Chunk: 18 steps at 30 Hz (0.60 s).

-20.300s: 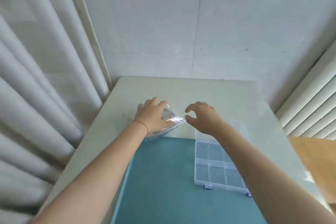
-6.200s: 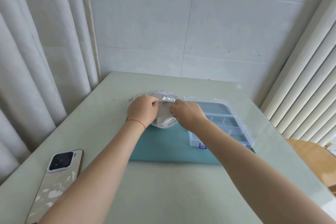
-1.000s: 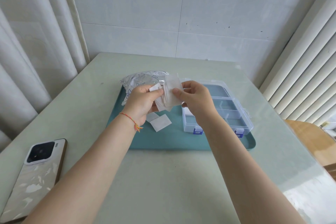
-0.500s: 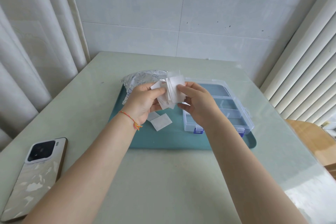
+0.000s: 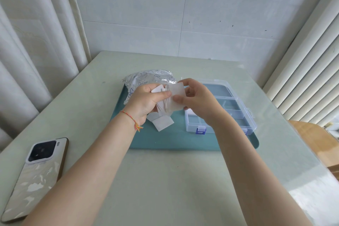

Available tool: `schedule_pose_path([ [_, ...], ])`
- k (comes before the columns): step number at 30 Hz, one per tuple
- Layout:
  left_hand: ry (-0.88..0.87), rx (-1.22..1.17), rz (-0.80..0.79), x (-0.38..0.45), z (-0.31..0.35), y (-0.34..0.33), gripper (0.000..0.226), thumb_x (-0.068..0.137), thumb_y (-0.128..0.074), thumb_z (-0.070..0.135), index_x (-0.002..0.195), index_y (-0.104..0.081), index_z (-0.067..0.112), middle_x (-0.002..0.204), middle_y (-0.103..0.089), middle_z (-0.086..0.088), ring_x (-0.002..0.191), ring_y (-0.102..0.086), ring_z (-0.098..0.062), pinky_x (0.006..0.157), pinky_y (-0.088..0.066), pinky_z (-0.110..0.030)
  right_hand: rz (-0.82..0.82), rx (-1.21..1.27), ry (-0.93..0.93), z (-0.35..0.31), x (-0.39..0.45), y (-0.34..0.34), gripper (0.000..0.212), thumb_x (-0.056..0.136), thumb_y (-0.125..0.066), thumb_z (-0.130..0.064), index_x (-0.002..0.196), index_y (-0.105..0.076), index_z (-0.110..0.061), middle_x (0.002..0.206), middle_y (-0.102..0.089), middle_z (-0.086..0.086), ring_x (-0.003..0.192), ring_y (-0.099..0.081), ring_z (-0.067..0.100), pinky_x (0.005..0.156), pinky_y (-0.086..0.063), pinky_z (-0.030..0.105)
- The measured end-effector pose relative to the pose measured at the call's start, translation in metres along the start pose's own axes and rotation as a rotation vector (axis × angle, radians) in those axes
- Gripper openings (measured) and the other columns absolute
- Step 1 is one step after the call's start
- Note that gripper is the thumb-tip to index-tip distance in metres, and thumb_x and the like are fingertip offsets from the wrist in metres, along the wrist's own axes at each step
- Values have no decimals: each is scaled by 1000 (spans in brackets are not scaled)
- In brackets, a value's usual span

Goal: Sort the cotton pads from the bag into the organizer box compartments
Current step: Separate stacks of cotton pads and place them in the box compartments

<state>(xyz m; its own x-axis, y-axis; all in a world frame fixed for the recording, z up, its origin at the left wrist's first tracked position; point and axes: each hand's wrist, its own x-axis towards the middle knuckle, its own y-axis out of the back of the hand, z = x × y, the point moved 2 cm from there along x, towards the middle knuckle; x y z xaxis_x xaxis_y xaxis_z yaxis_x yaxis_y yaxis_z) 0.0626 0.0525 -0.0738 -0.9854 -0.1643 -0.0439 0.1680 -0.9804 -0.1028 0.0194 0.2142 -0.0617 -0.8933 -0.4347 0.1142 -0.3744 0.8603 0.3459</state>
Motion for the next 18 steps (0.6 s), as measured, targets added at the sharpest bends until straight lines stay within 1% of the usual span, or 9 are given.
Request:
schedule_pose_path([
  [3, 30, -46, 12, 1, -1, -2, 8, 91, -66, 11, 94, -72, 15, 90, -68, -11, 79, -63, -23, 70, -54, -33, 51, 16, 10, 0, 1, 0, 18, 86, -72, -9, 99, -63, -17, 86, -64, 11, 75, -60, 20, 67, -51, 37],
  [5, 90, -119, 25, 2, -1, -2, 13, 95, -61, 19, 100, -70, 13, 93, -67, -10, 81, -63, -23, 66, -55, -32, 67, 0, 24, 2, 2, 0, 15, 85, -72, -9, 96, -65, -15, 89, -67, 13, 76, -61, 22, 69, -53, 41],
  [6, 125, -155, 26, 3, -2, -2, 17, 95, -60, 24, 104, -69, 12, 96, -67, -11, 81, -64, -23, 65, -55, -31, 67, -6, 30, 2, 2, 0, 13, 85, -72, -9, 94, -65, -15, 88, -68, 10, 75, -61, 21, 69, -53, 41],
  [9, 161, -167, -10, 5, -5, 0, 32, 95, -61, 32, 117, -67, 10, 100, -68, -10, 84, -66, -24, 65, -56, -30, 56, -6, 44, 1, 1, 0, 13, 85, -72, -8, 86, -64, -18, 79, -65, -1, 69, -57, 15, 67, -50, 30],
  [10, 159, -154, -29, 6, -5, 0, 34, 94, -61, 32, 118, -66, 10, 100, -68, -10, 84, -65, -23, 64, -55, -30, 46, -3, 46, 1, 1, 1, 14, 85, -72, -7, 84, -64, -18, 78, -64, -1, 68, -56, 15, 66, -49, 28],
  [12, 152, -139, -63, 6, -5, 1, 26, 94, -61, 29, 115, -65, 14, 97, -65, -8, 82, -63, -22, 62, -53, -27, 21, 17, 53, 2, 1, 1, 14, 85, -72, -5, 84, -65, -17, 80, -63, 1, 69, -55, 16, 65, -48, 28],
  [14, 171, -145, -81, 5, -5, 1, 23, 93, -60, 24, 114, -64, 16, 97, -63, -8, 80, -62, -20, 59, -51, -23, -7, 66, 52, 4, 2, 2, 12, 85, -72, -6, 86, -66, -15, 85, -64, 5, 74, -58, 19, 70, -49, 35],
  [15, 185, -150, -85, 5, -4, 1, 26, 92, -61, 24, 116, -65, 14, 97, -63, -8, 79, -62, -20, 57, -51, -22, -18, 99, 48, 5, 2, 3, 10, 84, -73, -8, 88, -67, -15, 87, -65, 7, 77, -59, 21, 73, -50, 40],
  [18, 213, -144, -94, 6, -5, 1, 55, 77, -67, 32, 127, -63, 7, 103, -64, -10, 85, -63, -21, 58, -52, -22, -45, 175, 36, 7, 2, 3, 13, 78, -75, -16, 88, -68, -15, 90, -65, 11, 82, -61, 24, 80, -52, 49],
])
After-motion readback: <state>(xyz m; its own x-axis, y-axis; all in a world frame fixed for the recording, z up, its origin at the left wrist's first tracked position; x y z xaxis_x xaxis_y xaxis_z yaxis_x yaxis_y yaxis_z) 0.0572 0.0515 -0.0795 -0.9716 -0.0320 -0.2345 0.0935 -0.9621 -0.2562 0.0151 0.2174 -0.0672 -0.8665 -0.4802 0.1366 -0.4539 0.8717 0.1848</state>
